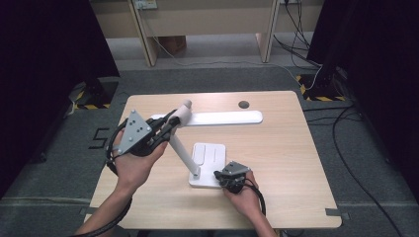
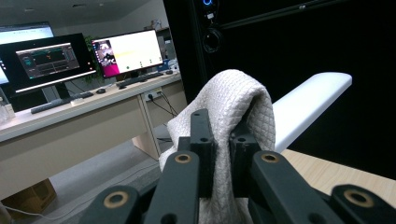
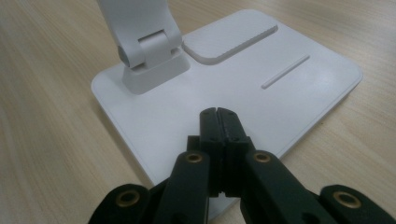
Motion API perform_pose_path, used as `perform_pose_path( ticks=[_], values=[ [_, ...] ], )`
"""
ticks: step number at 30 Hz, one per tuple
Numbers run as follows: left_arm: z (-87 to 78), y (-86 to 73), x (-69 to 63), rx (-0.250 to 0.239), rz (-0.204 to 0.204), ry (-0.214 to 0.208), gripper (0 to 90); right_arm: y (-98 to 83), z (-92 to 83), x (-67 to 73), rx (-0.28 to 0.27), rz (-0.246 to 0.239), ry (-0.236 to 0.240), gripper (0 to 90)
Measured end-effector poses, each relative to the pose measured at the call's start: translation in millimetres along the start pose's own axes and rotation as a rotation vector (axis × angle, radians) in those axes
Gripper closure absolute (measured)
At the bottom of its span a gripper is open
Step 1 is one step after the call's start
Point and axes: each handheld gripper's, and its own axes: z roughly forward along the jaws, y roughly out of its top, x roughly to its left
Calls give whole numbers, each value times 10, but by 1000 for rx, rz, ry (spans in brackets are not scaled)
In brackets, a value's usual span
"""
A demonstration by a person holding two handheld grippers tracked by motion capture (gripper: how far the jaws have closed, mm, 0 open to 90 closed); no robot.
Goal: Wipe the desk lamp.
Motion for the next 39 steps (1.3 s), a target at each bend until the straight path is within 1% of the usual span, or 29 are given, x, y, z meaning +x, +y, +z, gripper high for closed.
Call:
perform_pose_path(
  ticks=[7,20,32,39],
  values=[
    [36,2,-31,-6,-11,-3,837,0,0,2,-1,-2,-1,900],
    [91,2,-73,-11,-17,-9,836,0,0,2,0,-3,-2,900],
    [131,7,-98,-10,-12,-15,836,1,-1,7,2,-6,-5,900],
    [174,23,-137,-8,-8,-20,836,1,0,6,2,-6,-5,900]
  ],
)
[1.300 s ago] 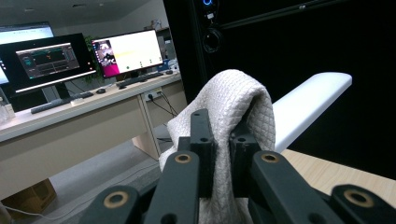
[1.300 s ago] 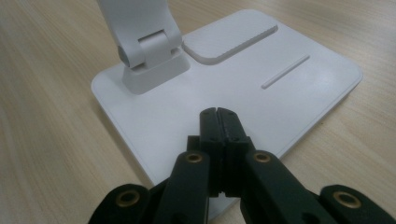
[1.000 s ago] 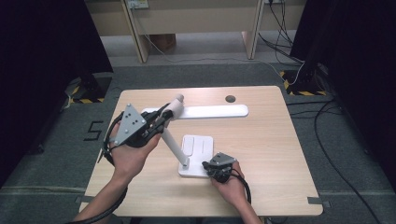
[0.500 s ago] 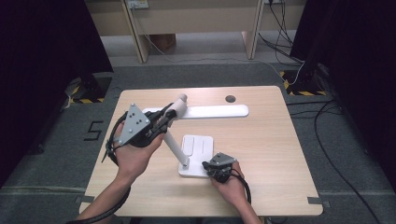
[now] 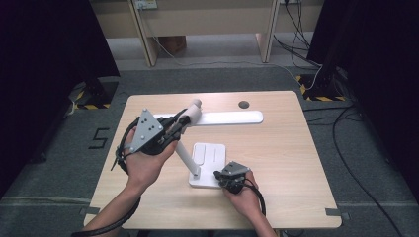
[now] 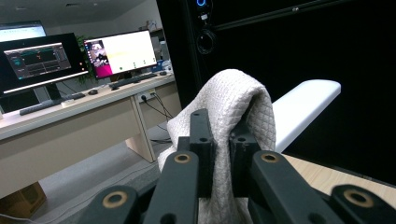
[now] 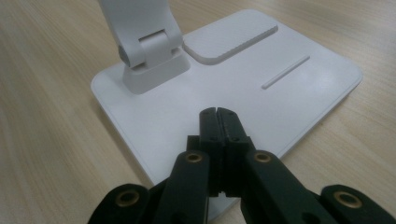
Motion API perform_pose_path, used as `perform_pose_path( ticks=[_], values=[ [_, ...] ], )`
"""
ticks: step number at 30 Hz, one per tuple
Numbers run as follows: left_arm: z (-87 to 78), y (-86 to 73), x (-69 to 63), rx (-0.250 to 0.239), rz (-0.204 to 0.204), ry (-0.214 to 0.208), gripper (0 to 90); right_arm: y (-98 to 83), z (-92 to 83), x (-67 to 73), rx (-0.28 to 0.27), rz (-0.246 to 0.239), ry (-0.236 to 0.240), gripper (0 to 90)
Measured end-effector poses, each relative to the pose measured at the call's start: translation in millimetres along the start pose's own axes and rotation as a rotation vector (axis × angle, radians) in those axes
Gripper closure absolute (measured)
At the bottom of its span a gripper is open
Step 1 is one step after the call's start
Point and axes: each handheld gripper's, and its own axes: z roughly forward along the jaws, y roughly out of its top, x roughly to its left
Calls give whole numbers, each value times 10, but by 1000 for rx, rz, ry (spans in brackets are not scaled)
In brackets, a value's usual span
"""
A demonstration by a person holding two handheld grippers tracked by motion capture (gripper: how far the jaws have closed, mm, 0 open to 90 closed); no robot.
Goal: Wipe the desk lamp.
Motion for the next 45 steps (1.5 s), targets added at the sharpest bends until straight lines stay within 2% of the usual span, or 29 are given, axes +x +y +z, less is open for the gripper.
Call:
perform_pose_path(
  ticks=[45],
  values=[
    [229,63,-180,8,12,-31,836,2,6,0,-2,-1,1,892]
  ],
)
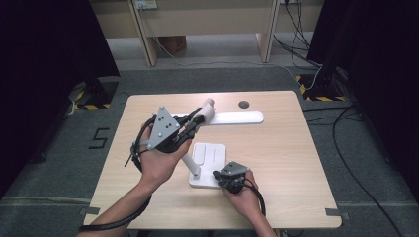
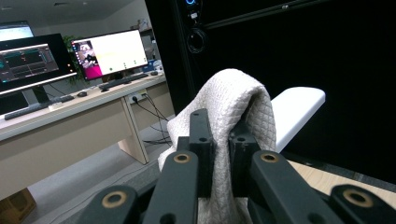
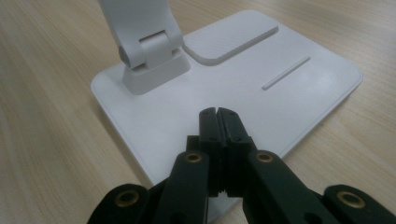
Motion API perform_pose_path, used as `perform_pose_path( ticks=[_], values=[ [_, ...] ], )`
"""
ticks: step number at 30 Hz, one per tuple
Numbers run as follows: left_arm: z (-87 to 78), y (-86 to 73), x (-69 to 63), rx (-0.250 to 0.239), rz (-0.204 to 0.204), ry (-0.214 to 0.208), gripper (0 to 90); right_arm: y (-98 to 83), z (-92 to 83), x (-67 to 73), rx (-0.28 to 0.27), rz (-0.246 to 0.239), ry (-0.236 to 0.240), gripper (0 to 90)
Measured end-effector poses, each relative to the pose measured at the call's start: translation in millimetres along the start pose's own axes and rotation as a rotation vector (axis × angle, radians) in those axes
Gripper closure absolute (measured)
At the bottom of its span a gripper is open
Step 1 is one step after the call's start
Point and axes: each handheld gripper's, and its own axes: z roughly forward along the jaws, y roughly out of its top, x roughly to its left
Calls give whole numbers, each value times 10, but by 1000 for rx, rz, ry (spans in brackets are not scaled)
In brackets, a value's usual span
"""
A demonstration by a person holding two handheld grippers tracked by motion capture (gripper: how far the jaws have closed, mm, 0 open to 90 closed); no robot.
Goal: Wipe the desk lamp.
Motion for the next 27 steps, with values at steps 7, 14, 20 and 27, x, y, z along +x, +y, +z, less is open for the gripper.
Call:
perform_pose_path(
  ticks=[7,14,20,27],
  values=[
    [37,10,-58,-1,3,-9,836,-1,2,1,-2,-2,0,892],
    [89,19,-98,-4,-4,-17,836,-1,2,1,-3,-2,0,891],
    [125,16,-135,-11,-7,-21,837,-1,2,4,-3,-3,-1,891],
    [162,19,-170,-13,1,-22,837,-1,1,3,-2,-2,-3,887]
  ],
)
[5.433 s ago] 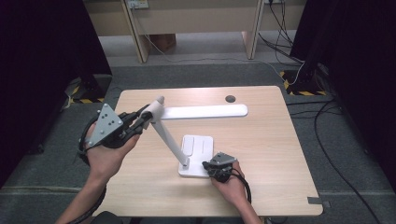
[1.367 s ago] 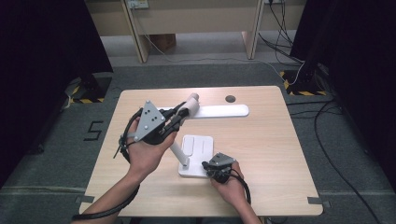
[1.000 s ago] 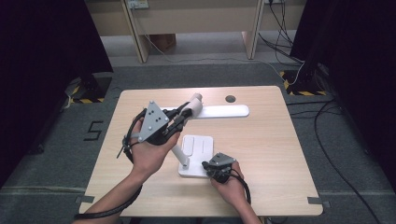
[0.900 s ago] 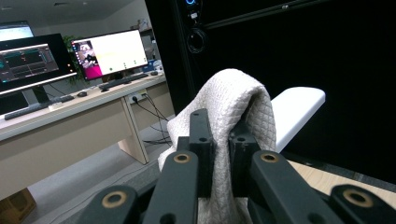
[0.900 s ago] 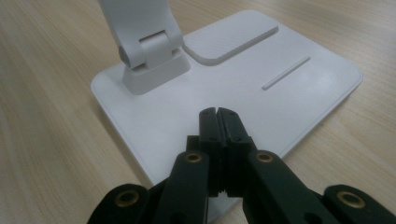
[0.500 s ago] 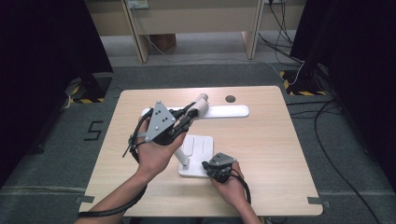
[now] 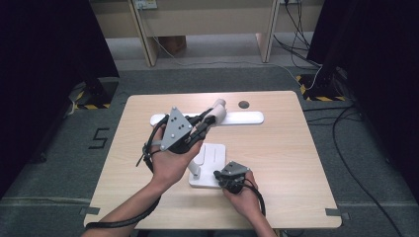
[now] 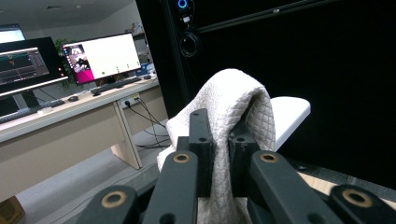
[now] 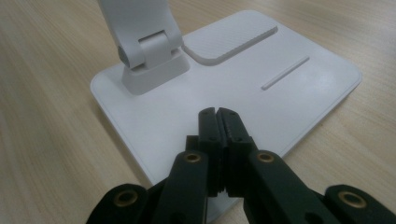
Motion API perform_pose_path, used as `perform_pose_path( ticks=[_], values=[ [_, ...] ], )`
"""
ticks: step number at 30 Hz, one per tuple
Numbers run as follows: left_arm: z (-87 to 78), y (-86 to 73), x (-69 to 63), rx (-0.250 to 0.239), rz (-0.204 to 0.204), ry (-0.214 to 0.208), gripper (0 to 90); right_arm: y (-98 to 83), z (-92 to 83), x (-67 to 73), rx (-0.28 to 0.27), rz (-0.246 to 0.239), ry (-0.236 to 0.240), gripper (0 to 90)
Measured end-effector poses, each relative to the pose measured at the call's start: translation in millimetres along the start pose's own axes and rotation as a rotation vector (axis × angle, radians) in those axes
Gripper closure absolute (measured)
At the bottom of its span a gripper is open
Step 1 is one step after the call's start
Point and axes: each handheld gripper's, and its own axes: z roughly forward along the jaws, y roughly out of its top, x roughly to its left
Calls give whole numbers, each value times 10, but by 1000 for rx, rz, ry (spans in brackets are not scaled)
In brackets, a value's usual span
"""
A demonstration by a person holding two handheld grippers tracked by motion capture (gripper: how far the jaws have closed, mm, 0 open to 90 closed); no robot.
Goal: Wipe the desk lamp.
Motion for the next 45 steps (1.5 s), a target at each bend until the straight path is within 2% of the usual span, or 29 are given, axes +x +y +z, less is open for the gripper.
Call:
perform_pose_path(
  ticks=[32,45],
  values=[
    [189,26,-168,-9,12,-20,836,0,1,-1,-1,3,0,885],
    [269,52,-232,-6,13,-40,836,1,-1,-4,0,4,0,882]
  ],
)
